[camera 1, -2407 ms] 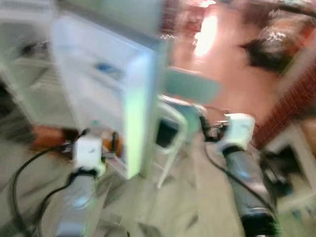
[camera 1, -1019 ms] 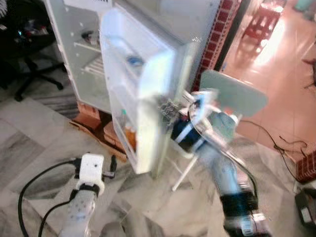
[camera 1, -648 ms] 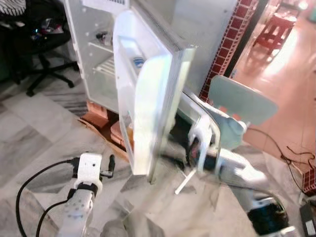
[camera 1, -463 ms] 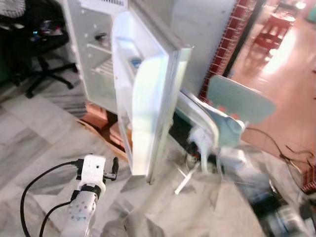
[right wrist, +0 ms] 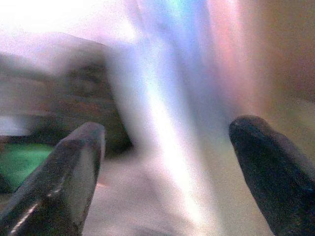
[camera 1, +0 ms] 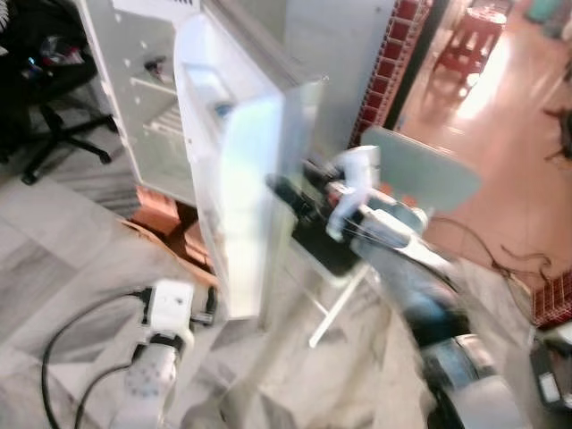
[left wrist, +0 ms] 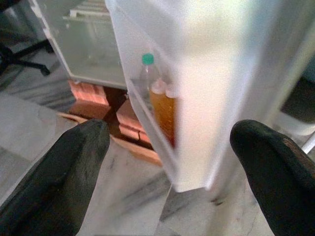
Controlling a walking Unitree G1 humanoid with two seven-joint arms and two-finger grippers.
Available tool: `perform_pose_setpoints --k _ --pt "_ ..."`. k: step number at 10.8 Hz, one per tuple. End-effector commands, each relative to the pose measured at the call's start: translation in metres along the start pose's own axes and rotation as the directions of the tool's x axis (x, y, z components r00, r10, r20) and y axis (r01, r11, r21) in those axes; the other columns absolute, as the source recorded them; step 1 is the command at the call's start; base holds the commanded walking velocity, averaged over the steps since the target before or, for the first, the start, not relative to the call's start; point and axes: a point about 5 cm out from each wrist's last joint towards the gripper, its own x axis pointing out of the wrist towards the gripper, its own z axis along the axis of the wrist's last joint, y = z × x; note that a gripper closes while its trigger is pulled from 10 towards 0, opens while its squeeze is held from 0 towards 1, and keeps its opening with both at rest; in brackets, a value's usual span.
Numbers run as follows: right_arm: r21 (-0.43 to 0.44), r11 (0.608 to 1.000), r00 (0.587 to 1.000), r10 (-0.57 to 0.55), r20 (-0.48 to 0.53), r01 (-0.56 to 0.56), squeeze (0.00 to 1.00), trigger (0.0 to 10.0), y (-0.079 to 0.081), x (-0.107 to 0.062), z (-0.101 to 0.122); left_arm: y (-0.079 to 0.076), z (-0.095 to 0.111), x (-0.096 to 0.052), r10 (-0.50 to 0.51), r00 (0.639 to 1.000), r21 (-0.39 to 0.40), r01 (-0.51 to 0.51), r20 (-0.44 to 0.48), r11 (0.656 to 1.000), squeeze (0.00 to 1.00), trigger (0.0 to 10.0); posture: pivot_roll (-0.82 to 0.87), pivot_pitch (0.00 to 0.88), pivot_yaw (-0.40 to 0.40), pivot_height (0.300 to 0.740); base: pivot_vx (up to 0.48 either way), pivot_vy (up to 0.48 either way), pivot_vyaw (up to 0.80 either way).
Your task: Restocking fridge
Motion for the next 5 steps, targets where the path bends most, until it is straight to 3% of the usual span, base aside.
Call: perform_pose_setpoints --k 1,2,3,4,5 --pt "0.033 0.962 0.963 0.269 0.021 -0.270 0.00 10.0 0.039 0.011 0.010 -0.001 0.000 0.001 -0.013 1.000 0.002 0.013 -0.004 1.000 0.00 10.0 0.21 0.035 -0.085 0.740 0.000 0.000 0.00" --pt "0.020 0.978 0.978 0.208 -0.032 -0.207 0.00 10.0 0.033 0.002 -0.003 -0.001 0.000 0.001 -0.018 1.000 0.003 0.018 -0.005 1.000 0.00 10.0 0.20 0.035 -0.081 0.740 0.000 0.000 0.00" --pt "0.000 0.997 0.991 0.079 -0.107 -0.080 0.00 10.0 0.016 -0.012 -0.019 -0.003 0.000 0.002 -0.026 1.000 0.006 0.026 -0.007 1.000 0.00 10.0 0.20 0.036 -0.077 0.740 0.000 0.000 0.00" --pt "-0.066 0.992 0.979 -0.113 -0.169 0.103 0.00 10.0 -0.003 -0.031 -0.031 -0.002 0.002 0.003 -0.026 1.000 0.013 0.025 0.002 1.000 0.00 10.0 0.20 0.035 -0.074 0.740 0.000 0.000 0.00" --pt "-0.087 0.980 0.963 -0.193 -0.189 0.179 0.00 10.0 -0.010 -0.038 -0.035 -0.001 0.006 0.005 -0.023 0.999 0.037 0.022 0.028 0.999 0.00 10.0 0.20 0.035 -0.072 0.740 0.000 0.000 0.00"
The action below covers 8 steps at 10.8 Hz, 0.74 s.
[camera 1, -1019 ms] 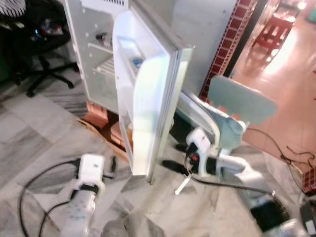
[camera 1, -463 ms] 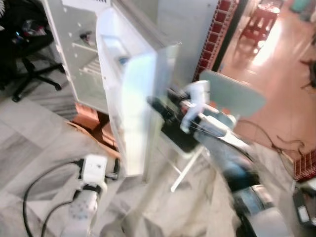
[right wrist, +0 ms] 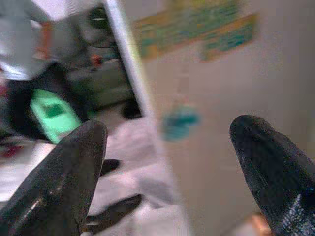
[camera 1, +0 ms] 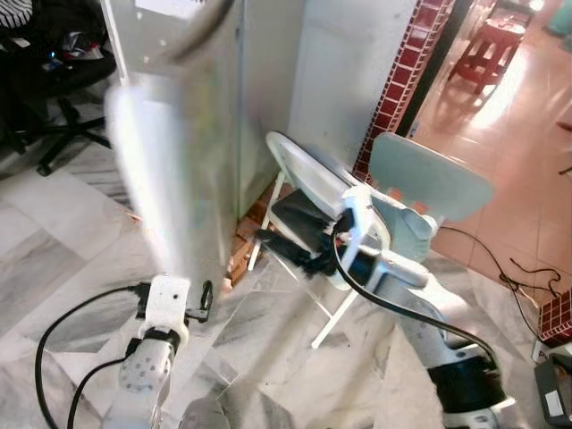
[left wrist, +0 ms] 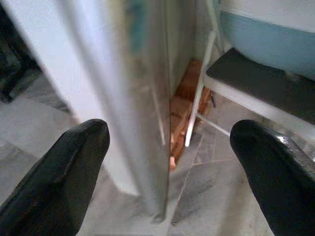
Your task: Restocking fridge
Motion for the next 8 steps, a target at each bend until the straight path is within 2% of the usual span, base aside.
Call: perform_pose_setpoints --k 1,2,3,4,5,6,7,8 --pt "-0.066 0.988 0.990 -0.140 -0.011 0.139 0.00 10.0 -0.015 -0.009 -0.006 0.001 0.012 0.004 0.021 0.998 0.010 -0.022 0.055 1.000 0.00 10.0 0.19 0.037 -0.069 0.740 0.000 0.000 0.00" --pt "-0.154 0.913 0.926 -0.374 0.057 0.378 0.00 10.0 -0.036 -0.021 -0.003 0.000 0.027 0.009 0.011 0.994 0.047 -0.016 0.104 0.999 0.00 10.0 0.19 0.045 -0.062 0.740 0.000 0.000 0.00" --pt "-0.157 0.890 0.904 -0.419 0.086 0.428 0.00 10.0 -0.042 -0.031 0.004 0.000 0.036 0.010 -0.039 0.991 0.095 0.027 0.130 0.995 0.00 10.0 0.20 0.060 -0.064 0.740 0.000 0.285 0.00" --pt "-0.194 0.864 0.885 -0.456 0.092 0.465 0.00 10.0 -0.046 -0.040 0.004 0.002 0.038 0.009 -0.031 0.990 0.104 0.016 0.141 0.994 0.00 10.0 0.20 0.060 -0.064 0.740 0.000 0.368 0.00" --pt "-0.192 0.784 0.806 -0.585 0.090 0.591 0.00 10.0 -0.055 -0.057 -0.010 0.007 0.041 0.003 0.008 0.986 0.093 -0.024 0.169 0.995 0.00 10.0 0.20 0.064 -0.071 0.740 0.000 0.446 0.00" --pt "-0.123 0.730 0.740 -0.664 0.104 0.672 0.00 10.0 -0.055 -0.061 -0.018 0.008 0.041 0.000 0.031 0.982 0.089 -0.048 0.186 0.995 0.00 10.0 0.20 0.060 -0.075 0.740 0.000 0.450 0.00" --pt "-0.078 0.690 0.694 -0.708 0.132 0.719 0.00 10.0 -0.053 -0.061 -0.019 0.008 0.046 -0.002 0.039 0.976 0.080 -0.057 0.214 0.995 0.00 10.0 0.20 0.050 -0.079 0.740 0.000 0.450 0.00" --pt "-0.074 0.634 0.637 -0.757 0.146 0.770 0.00 10.0 -0.053 -0.063 -0.021 0.010 0.053 -0.002 0.059 0.965 0.068 -0.079 0.255 0.995 0.00 10.0 0.20 0.041 -0.081 0.740 0.000 0.465 0.00"
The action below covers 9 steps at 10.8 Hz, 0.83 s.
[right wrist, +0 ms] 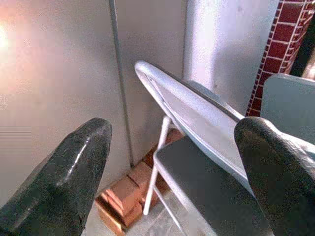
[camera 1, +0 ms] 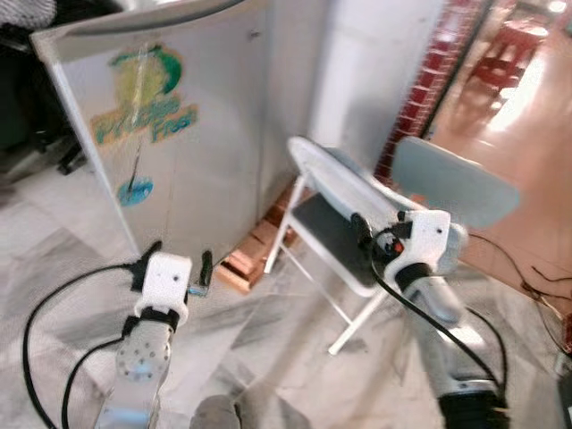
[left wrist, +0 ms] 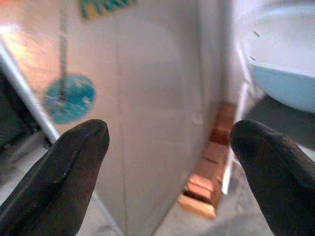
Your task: Restocking fridge
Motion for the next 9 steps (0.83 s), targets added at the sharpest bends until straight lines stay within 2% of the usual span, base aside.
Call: perform_pose_setpoints --k 1,2,4,7,9 --pt "0.008 0.996 0.996 -0.088 0.018 0.088 0.00 10.0 -0.011 -0.004 0.001 0.003 0.011 0.002 0.025 0.998 -0.014 -0.024 0.057 1.000 0.00 10.0 0.20 0.034 -0.079 0.740 0.000 0.480 0.00" --pt "-0.002 0.990 0.990 -0.142 0.012 0.142 0.00 10.0 -0.017 -0.010 -0.006 0.005 0.019 0.005 0.032 0.995 -0.045 -0.028 0.096 0.999 0.00 10.0 0.19 0.024 -0.080 0.740 0.000 0.480 0.00" --pt "-0.022 0.983 0.983 -0.183 -0.003 0.183 0.00 10.0 -0.025 -0.015 -0.011 0.004 0.025 0.007 0.026 0.993 -0.061 -0.019 0.116 0.998 0.00 10.0 0.18 0.017 -0.075 0.740 0.000 0.480 0.00" --pt "-0.089 0.969 0.973 -0.231 0.012 0.231 0.00 10.0 -0.038 -0.018 -0.013 -0.004 0.021 0.006 0.010 0.994 -0.070 -0.003 0.108 0.998 0.00 10.0 0.16 0.008 -0.069 0.740 0.000 0.480 0.00" --pt "-0.068 0.969 0.971 -0.239 -0.002 0.238 0.00 10.0 -0.038 -0.022 -0.019 -0.007 0.016 0.005 -0.017 0.995 -0.075 0.024 0.095 0.997 0.00 10.0 0.14 0.000 -0.032 0.740 0.000 0.480 0.00"
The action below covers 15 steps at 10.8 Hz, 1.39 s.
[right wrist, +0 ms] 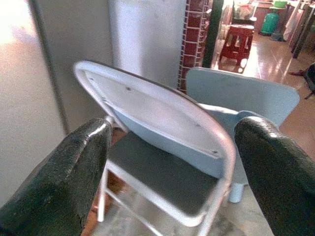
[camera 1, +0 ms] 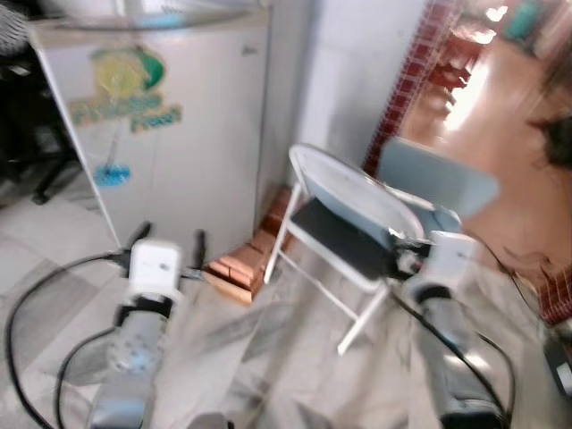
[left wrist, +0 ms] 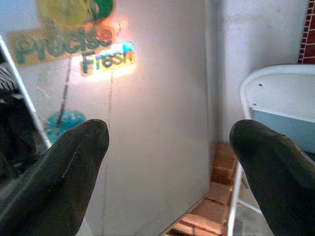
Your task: Restocking fridge
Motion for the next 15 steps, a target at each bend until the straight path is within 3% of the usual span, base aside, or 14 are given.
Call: perform_pose_setpoints --k 1,4,8,11,15 --pt "-0.001 1.000 1.000 -0.028 0.010 0.028 0.00 10.0 -0.009 -0.002 -0.001 -0.009 0.002 0.002 -0.037 0.999 -0.015 0.037 0.012 0.999 0.00 10.0 0.13 0.000 -0.019 0.740 0.000 0.480 0.00" --pt "-0.031 0.999 0.999 0.044 0.015 -0.044 0.00 10.0 0.005 -0.002 -0.001 -0.009 0.000 0.007 -0.053 0.999 -0.021 0.053 0.006 0.998 0.00 10.0 0.11 0.000 -0.004 0.740 0.000 0.480 0.00" --pt "-0.007 0.999 0.998 0.043 0.052 -0.043 0.00 10.0 0.005 0.006 0.005 -0.007 0.002 0.018 -0.045 0.999 -0.029 0.045 -0.010 0.999 0.00 10.0 0.11 0.013 -0.021 0.740 0.000 0.480 0.00" --pt "0.016 1.000 1.000 0.018 0.026 -0.018 0.00 10.0 0.002 0.006 0.000 -0.008 0.001 0.016 -0.066 0.998 -0.029 0.066 -0.009 0.997 0.00 10.0 0.12 0.029 -0.025 0.740 0.000 0.480 0.00" --pt "-0.019 0.998 0.997 0.068 0.032 -0.068 0.00 10.0 0.008 0.003 0.000 -0.010 -0.003 0.012 -0.091 0.995 -0.066 0.089 -0.038 0.994 0.00 10.0 0.11 0.040 -0.022 0.740 0.000 0.480 -0.53"
